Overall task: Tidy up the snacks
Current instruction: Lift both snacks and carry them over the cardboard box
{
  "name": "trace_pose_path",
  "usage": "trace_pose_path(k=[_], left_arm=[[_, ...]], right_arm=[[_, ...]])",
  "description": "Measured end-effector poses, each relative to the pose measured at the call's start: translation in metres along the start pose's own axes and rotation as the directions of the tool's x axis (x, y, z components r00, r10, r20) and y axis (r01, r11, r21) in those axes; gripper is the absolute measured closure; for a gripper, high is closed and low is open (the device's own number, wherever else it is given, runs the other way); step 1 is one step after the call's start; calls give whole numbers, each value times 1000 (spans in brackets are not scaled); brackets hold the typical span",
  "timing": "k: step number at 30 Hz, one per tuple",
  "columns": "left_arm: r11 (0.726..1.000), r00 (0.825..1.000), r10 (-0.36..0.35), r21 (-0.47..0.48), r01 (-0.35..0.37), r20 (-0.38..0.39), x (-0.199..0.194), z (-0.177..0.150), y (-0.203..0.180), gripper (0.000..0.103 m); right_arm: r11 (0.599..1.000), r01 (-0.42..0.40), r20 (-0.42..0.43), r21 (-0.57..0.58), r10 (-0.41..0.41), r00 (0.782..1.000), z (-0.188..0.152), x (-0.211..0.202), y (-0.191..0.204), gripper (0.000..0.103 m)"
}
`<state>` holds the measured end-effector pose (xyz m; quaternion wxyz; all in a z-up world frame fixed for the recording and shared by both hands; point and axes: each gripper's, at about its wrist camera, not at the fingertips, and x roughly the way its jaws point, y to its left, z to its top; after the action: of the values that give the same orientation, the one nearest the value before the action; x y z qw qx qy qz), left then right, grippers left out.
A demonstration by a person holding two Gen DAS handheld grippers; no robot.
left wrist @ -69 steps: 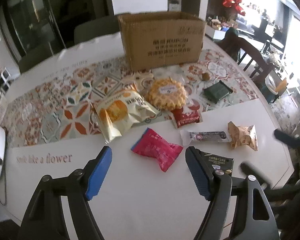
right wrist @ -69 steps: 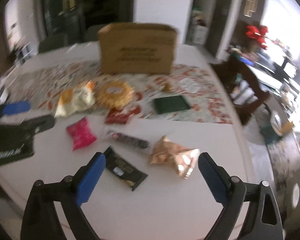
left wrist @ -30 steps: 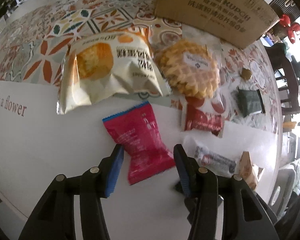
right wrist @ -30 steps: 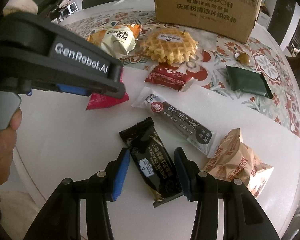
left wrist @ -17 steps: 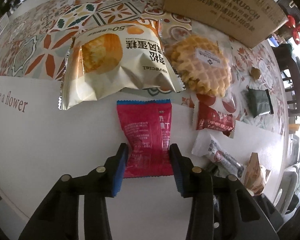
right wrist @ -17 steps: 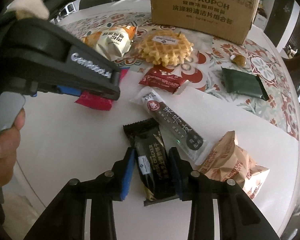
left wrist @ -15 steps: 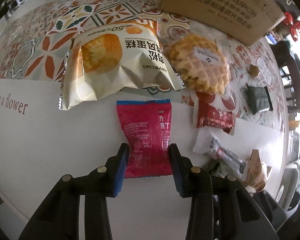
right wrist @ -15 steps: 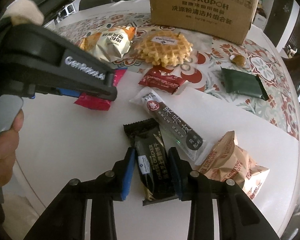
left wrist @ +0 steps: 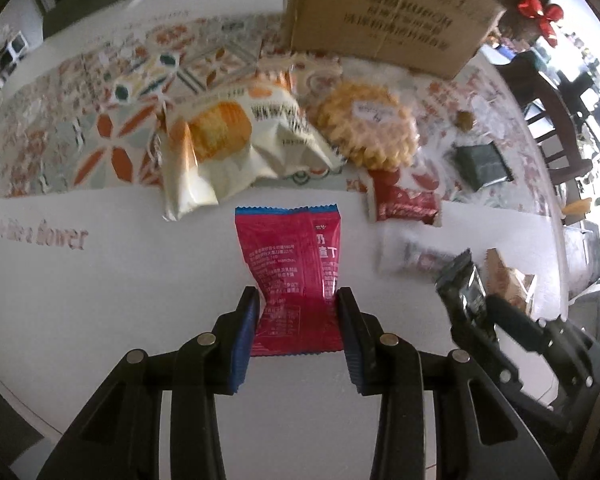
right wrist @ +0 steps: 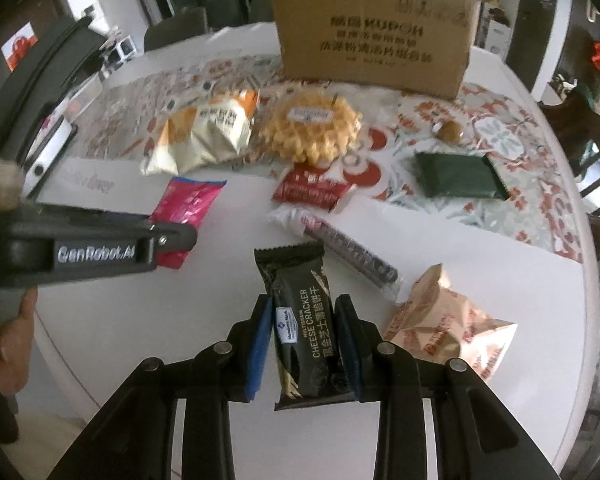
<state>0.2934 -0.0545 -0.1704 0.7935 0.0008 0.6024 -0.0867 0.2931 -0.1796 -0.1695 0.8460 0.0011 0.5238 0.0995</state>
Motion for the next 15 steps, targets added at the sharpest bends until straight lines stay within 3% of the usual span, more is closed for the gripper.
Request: trace_pose_path(k=[8, 15], left_arm=[[997, 986, -17, 74, 4, 167, -44, 21, -10, 64], [994, 946, -66, 106, 34, 317, -88, 47, -14, 64]], right_arm=[[1000, 13, 99, 25, -16, 995, 23, -36, 7, 71], [998, 10, 204, 69, -24, 979, 60, -68, 5, 72]])
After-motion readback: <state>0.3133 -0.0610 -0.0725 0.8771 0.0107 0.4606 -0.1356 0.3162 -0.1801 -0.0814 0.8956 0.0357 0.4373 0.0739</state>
